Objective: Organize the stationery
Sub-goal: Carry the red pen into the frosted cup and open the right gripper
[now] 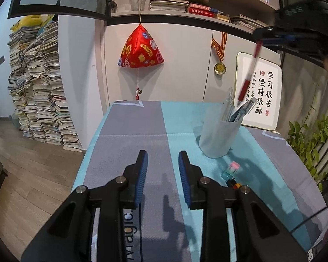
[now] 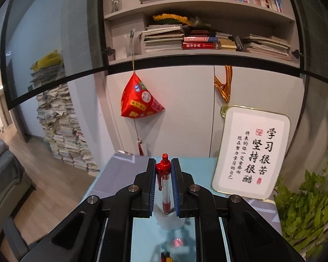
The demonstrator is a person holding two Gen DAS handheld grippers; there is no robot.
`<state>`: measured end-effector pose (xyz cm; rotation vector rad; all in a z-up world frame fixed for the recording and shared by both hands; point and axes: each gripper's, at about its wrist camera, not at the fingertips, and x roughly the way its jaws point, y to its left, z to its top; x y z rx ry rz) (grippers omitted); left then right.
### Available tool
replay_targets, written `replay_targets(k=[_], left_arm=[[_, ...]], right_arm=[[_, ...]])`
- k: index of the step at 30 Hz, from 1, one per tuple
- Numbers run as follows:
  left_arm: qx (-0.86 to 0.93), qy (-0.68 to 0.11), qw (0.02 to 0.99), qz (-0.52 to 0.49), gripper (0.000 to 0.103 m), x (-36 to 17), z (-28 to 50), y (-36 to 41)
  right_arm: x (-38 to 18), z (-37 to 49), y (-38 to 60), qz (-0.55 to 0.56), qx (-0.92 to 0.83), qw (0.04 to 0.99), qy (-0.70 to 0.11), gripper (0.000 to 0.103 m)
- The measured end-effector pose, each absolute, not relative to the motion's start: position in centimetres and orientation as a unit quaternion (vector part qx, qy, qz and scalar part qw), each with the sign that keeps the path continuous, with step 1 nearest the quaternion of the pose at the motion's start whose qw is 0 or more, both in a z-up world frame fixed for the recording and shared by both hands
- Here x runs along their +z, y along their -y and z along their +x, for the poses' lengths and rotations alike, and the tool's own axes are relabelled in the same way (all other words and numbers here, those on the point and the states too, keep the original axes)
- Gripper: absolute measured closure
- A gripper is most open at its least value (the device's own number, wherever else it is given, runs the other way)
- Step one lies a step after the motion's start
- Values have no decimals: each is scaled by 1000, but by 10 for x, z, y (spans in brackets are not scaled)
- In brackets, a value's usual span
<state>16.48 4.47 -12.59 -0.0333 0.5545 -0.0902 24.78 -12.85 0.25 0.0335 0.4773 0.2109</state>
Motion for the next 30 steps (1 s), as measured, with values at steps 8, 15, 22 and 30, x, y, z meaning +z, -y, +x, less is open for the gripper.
replay_targets(k=[8,15,22,30], left_arm=[[-44,-269,962,-8,76,-126,164,-46],[-47,-277,960,-10,75,-129,168,-45],[-55,-284,957,-6,75,-131,170,-39],[-54,-286,957,-5,72,-132,170,-37]], right_arm=[[-21,291,124,24,84,961,-263,89],[-45,313,135,42,71,953,-292,89],[-65,318,139,46,67,945,-318,89],[-85,323,147,63,64,933,-348,89]])
